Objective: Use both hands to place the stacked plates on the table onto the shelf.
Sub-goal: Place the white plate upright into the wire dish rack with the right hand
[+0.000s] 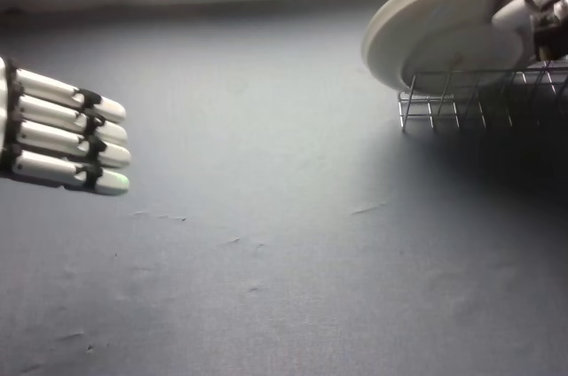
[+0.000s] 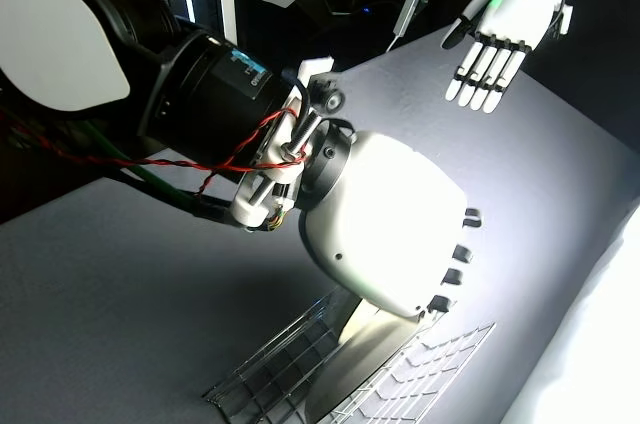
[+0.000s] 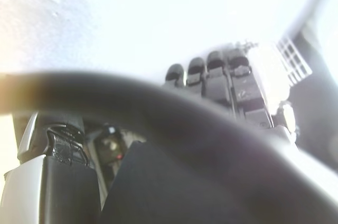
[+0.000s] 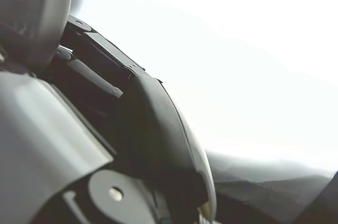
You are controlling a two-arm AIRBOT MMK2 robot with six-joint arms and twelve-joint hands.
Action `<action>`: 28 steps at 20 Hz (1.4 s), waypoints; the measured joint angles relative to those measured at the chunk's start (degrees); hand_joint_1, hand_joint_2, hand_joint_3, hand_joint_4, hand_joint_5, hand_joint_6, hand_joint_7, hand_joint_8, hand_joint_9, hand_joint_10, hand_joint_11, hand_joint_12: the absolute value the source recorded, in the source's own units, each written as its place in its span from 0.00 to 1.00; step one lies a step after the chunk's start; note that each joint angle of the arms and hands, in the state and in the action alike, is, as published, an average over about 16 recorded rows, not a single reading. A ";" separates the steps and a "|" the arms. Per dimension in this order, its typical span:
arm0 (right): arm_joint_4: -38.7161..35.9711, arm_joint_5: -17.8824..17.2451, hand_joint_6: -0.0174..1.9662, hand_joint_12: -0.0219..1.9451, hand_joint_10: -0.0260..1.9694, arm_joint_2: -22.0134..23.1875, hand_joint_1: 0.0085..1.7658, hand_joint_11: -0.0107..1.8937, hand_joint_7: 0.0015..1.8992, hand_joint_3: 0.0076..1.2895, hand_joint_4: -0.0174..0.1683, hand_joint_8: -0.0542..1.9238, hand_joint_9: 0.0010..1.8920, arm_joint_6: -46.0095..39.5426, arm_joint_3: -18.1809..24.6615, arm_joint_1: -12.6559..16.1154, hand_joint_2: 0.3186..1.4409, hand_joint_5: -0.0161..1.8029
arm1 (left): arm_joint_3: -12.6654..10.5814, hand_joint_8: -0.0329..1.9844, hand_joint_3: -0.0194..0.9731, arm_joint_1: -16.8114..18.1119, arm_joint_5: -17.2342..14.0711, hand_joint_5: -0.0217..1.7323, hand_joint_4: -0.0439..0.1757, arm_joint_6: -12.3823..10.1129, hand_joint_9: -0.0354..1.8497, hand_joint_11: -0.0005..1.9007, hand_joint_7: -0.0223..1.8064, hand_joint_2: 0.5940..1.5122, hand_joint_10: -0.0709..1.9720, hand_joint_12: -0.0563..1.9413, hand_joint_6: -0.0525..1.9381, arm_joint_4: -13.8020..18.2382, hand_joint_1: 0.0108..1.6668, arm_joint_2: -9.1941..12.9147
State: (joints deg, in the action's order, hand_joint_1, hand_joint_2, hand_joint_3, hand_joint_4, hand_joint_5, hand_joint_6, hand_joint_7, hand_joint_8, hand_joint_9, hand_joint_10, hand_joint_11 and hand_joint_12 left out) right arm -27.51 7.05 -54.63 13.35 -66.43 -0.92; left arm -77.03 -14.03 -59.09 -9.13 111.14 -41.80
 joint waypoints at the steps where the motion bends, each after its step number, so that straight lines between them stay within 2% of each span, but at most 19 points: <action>1: -1.01 -0.14 0.51 0.69 0.55 0.15 0.77 0.45 0.58 0.00 0.05 0.41 0.51 0.00 -0.04 -0.25 0.62 0.51 | 0.22 0.02 0.03 -0.26 0.10 0.02 0.23 -0.08 0.03 0.01 0.02 0.63 0.04 0.03 0.03 -0.14 0.00 -0.28; 11: -6.41 -1.77 0.50 0.71 0.58 1.39 0.77 0.43 0.56 0.00 0.05 0.44 0.49 0.00 0.37 -2.52 0.62 0.51 | 3.93 0.02 0.03 -2.92 3.96 0.02 0.23 -1.54 0.03 0.01 0.02 0.64 0.04 0.03 0.03 -3.11 0.00 -2.42; 19: -7.54 -2.13 0.55 0.72 0.63 1.88 0.76 0.38 0.49 0.00 0.05 0.53 0.44 0.08 1.09 -3.34 0.65 0.47 | 7.03 0.02 0.03 -2.50 6.66 0.02 0.23 -4.01 0.03 0.01 0.02 0.63 0.04 0.03 0.03 -5.08 0.00 -3.52; 22: -7.89 -2.20 0.57 0.73 0.59 1.99 0.74 0.35 0.46 0.00 0.06 0.51 0.41 0.12 1.28 -3.53 0.68 0.45 | 7.60 0.02 0.03 -2.04 7.02 0.03 0.23 -4.81 0.03 0.01 0.02 0.63 0.04 0.03 0.03 -5.23 0.00 -3.89; 28: -8.51 -2.71 0.45 0.74 0.48 2.06 0.72 0.28 0.41 0.00 0.07 0.38 0.37 0.16 1.42 -3.30 0.70 0.40 | 8.20 0.02 0.03 -1.26 6.95 0.03 0.22 -5.57 0.03 0.01 0.02 0.63 0.04 0.03 0.03 -5.25 0.00 -4.39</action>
State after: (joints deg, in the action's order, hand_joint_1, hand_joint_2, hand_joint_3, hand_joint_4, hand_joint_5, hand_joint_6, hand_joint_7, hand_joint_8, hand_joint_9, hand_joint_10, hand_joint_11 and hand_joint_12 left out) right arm -36.02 4.34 -52.57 13.52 -65.00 -4.22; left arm -68.82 -15.30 -52.14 -14.71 105.89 -46.19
